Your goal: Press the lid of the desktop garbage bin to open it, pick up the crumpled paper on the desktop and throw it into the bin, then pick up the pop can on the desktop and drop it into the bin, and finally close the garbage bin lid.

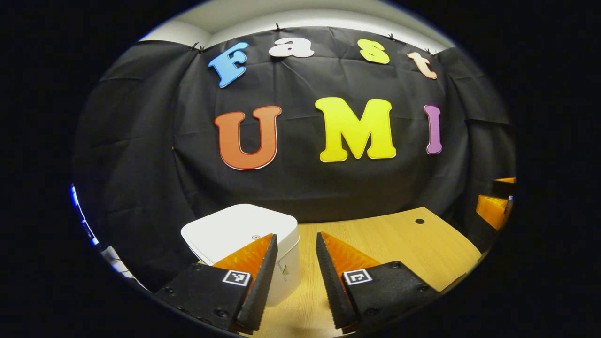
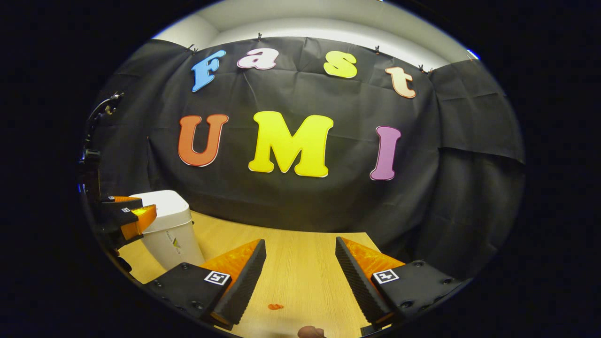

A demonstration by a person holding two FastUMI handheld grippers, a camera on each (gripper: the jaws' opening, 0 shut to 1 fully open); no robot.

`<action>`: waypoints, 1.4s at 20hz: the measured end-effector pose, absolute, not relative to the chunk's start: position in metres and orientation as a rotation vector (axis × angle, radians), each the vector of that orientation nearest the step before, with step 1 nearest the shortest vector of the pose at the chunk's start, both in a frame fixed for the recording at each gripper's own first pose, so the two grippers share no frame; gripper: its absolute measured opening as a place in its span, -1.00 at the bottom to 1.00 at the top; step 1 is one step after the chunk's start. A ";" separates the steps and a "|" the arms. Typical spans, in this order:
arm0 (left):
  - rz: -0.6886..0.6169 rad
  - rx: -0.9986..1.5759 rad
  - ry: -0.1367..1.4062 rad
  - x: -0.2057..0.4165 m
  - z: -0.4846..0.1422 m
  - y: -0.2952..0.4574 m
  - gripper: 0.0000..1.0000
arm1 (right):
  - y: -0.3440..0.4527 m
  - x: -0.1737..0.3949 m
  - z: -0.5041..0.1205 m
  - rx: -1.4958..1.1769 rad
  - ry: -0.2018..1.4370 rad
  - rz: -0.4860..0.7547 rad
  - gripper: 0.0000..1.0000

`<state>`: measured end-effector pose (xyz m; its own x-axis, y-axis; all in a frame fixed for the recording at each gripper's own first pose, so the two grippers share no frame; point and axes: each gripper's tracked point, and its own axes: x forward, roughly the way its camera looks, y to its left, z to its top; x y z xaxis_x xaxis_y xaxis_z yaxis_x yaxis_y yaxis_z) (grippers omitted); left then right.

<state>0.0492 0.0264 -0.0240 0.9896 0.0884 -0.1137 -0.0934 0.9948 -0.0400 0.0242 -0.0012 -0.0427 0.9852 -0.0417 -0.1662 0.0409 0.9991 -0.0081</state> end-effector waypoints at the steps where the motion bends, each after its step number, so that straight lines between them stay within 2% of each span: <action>1: 0.102 -0.049 0.119 0.052 -0.027 0.031 -0.07 | 0.002 0.022 -0.045 0.003 0.176 -0.046 0.88; 2: 0.118 -0.050 0.122 0.052 -0.029 0.041 -0.19 | 0.006 0.021 -0.047 0.010 0.184 -0.047 0.88; 3: 0.122 -0.054 0.126 0.053 -0.029 0.046 -0.42 | 0.011 0.020 -0.047 0.013 0.188 -0.045 0.88; 7: 0.167 -0.079 0.137 0.060 -0.030 0.070 -0.82 | 0.034 0.022 -0.047 -0.009 0.186 -0.003 0.88; 9: 0.183 -0.097 0.144 0.067 -0.028 0.076 -0.94 | 0.043 0.026 -0.044 -0.014 0.180 0.019 0.88; 19: 0.251 -0.115 0.308 0.118 -0.054 0.095 -0.94 | 0.041 0.036 -0.049 -0.080 0.185 0.081 0.88; 26: 0.271 -0.115 0.380 0.122 -0.066 0.094 -0.94 | 0.034 0.045 -0.057 -0.120 0.193 0.119 0.88; 28: 0.276 -0.185 0.397 0.122 -0.068 0.091 -0.94 | 0.030 0.043 -0.061 -0.109 0.199 0.128 0.88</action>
